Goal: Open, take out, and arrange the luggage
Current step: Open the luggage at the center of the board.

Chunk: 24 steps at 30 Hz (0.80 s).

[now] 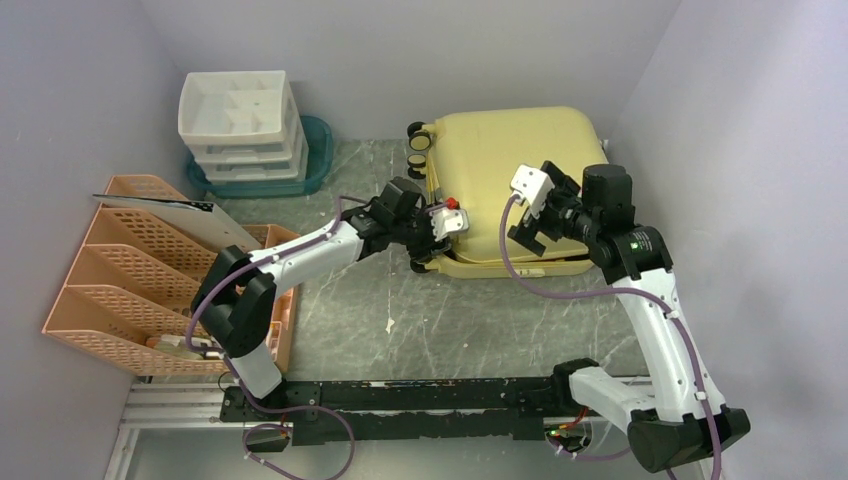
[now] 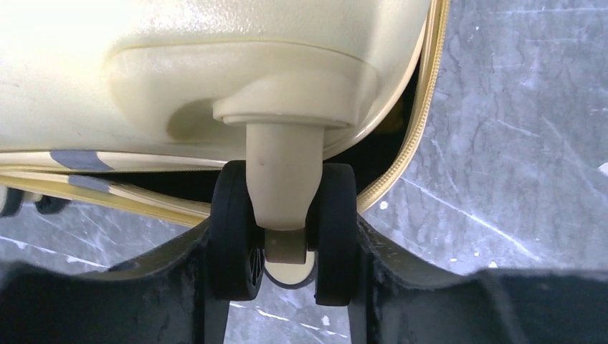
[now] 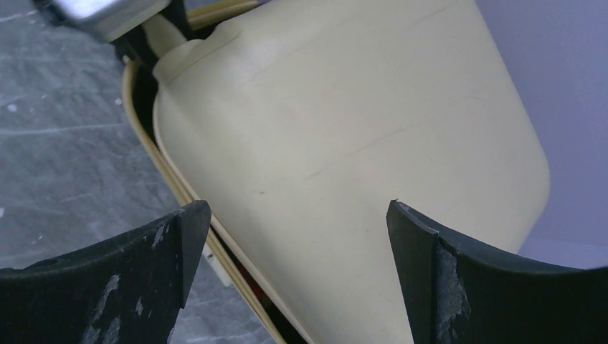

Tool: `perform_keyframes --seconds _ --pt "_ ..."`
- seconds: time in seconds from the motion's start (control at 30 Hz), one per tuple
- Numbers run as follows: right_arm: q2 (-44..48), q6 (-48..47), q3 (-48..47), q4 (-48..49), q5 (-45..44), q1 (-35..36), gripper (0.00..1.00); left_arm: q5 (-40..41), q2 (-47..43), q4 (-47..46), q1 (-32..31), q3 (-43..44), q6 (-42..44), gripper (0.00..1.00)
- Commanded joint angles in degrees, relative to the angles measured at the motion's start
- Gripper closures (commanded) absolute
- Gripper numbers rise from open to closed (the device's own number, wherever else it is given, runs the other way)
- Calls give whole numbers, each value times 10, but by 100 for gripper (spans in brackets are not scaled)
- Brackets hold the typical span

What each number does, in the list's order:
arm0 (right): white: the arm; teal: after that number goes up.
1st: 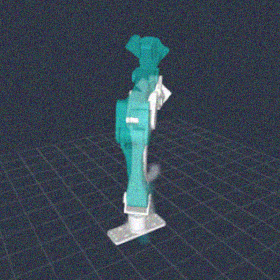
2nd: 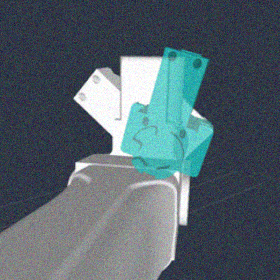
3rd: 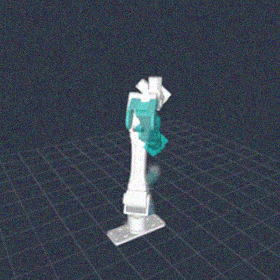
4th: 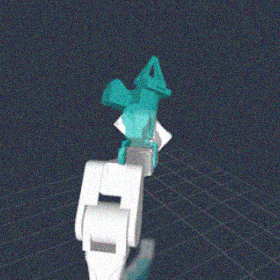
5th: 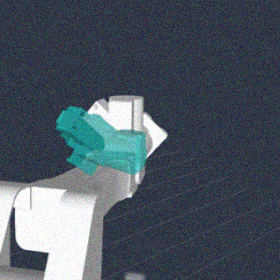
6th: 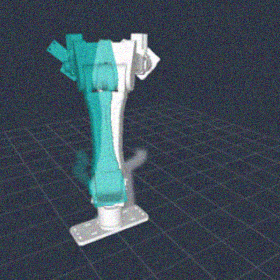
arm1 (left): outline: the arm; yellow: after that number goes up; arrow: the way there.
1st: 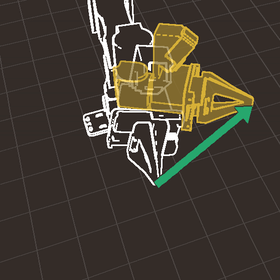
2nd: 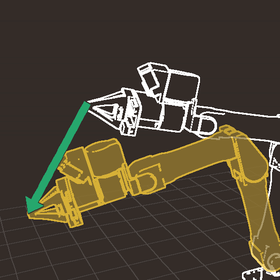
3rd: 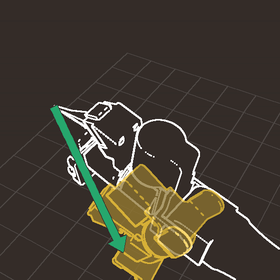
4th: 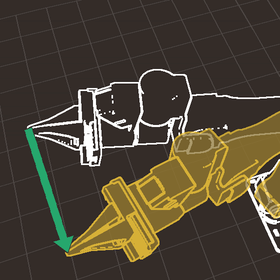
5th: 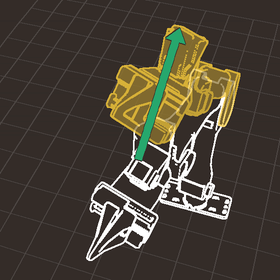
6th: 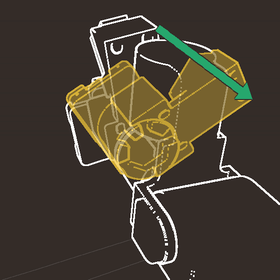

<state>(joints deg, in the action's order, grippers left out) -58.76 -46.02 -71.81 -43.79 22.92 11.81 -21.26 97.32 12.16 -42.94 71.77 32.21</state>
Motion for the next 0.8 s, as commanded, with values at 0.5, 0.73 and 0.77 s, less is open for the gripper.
perform_keyframes --seconds 0.5,0.73,0.77 --pt "11 -261 -14 -249 174 18 24 131 -29 -29 -6 182 -151 93" --pt "13 -256 26 -210 131 21 73 209 -28 -24 -5 230 -176 95" --pt "16 -244 34 -193 118 22 78 211 -28 -25 -5 236 -174 95"
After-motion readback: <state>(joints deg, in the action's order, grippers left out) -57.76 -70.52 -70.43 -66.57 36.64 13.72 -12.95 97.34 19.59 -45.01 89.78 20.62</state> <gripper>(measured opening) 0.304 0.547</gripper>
